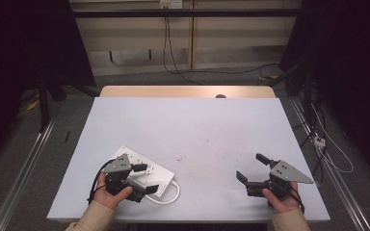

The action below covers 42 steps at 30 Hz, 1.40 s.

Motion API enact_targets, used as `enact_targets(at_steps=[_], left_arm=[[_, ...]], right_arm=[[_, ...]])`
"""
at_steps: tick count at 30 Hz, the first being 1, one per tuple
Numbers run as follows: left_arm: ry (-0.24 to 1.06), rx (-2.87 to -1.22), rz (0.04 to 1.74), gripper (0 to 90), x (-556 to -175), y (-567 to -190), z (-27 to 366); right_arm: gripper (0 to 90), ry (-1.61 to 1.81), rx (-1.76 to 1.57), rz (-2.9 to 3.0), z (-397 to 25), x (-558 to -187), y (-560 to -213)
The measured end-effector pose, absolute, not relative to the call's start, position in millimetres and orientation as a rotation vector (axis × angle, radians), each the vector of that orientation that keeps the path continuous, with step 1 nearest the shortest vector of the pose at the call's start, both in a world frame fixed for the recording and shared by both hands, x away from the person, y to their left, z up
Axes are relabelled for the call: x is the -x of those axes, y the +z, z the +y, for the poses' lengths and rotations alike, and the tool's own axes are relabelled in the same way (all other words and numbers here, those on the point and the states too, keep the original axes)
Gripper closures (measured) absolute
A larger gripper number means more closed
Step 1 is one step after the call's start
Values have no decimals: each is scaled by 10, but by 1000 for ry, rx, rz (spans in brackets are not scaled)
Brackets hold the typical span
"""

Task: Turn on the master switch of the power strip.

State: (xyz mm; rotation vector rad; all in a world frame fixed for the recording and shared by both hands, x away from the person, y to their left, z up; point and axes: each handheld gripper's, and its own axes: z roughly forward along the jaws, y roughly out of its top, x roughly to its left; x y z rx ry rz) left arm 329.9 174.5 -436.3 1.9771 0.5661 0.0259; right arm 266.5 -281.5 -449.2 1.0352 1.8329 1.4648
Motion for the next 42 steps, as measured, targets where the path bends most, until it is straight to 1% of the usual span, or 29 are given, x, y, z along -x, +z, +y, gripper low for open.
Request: enact_targets(at_steps=[15, 42], left_arm=[[61, -1952, 599, 75, -3334, -4337, 1891], [113, -1928, 650, 76, -3391, -4330, 2117]], right_arm=[[37, 1468, -1037, 1832, -2817, -2663, -4489], [36, 1466, -1030, 1834, -2801, -2660, -4483]])
